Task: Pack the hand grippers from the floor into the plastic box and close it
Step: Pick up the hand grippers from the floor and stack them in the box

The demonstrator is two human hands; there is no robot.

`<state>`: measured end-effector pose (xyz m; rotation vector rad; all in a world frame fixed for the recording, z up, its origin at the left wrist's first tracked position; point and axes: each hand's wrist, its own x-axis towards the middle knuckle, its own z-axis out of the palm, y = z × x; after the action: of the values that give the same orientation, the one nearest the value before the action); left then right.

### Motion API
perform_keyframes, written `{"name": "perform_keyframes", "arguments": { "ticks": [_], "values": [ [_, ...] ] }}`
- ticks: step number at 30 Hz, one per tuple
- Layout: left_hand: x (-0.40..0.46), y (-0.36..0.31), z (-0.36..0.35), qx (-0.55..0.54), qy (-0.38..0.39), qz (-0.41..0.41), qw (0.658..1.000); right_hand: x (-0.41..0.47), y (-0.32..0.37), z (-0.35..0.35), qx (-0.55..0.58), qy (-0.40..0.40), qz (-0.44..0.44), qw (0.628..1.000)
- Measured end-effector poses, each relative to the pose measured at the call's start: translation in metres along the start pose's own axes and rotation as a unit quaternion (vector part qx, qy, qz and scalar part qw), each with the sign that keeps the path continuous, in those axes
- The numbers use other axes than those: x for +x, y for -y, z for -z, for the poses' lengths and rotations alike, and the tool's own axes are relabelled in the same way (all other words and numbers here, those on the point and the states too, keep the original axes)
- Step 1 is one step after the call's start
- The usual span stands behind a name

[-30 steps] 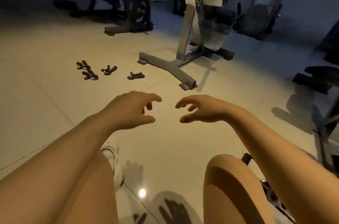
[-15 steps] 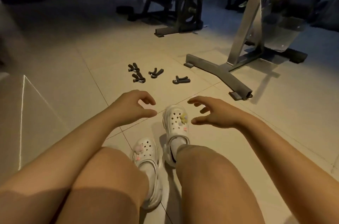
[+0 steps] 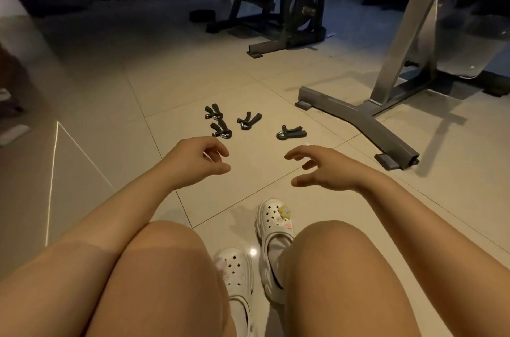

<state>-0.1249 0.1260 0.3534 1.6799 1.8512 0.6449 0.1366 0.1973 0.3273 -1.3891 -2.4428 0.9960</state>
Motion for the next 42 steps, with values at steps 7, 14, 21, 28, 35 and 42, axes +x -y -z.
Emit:
{"name": "perform_keyframes", "arguments": {
  "ticks": [7, 14, 21, 28, 35, 42],
  "values": [
    [0.078, -0.024, -0.012, -0.062, 0.016, -0.02, 0.998, 0.077, -0.01, 0.037, 0.007, -0.007, -0.005, 1.0],
    [0.153, -0.009, 0.031, -0.094, -0.017, -0.029, 0.995, 0.164, -0.002, 0.068, -0.018, 0.004, 0.002, 1.0],
    [0.248, 0.042, 0.045, -0.004, -0.014, -0.009, 1.0, 0.27, -0.007, 0.075, -0.045, 0.005, -0.016, 0.999],
    [0.321, 0.045, 0.046, -0.178, 0.075, -0.035, 0.981, 0.355, -0.041, 0.056, -0.076, 0.041, -0.063, 0.994],
    [0.424, 0.099, 0.015, -0.164, 0.052, 0.013, 0.985, 0.423, -0.092, 0.067, -0.05, 0.04, -0.11, 0.992],
    [0.524, 0.159, -0.052, -0.186, 0.089, 0.078, 0.975, 0.481, -0.199, 0.039, -0.039, 0.062, -0.203, 0.976]
  ]
}}
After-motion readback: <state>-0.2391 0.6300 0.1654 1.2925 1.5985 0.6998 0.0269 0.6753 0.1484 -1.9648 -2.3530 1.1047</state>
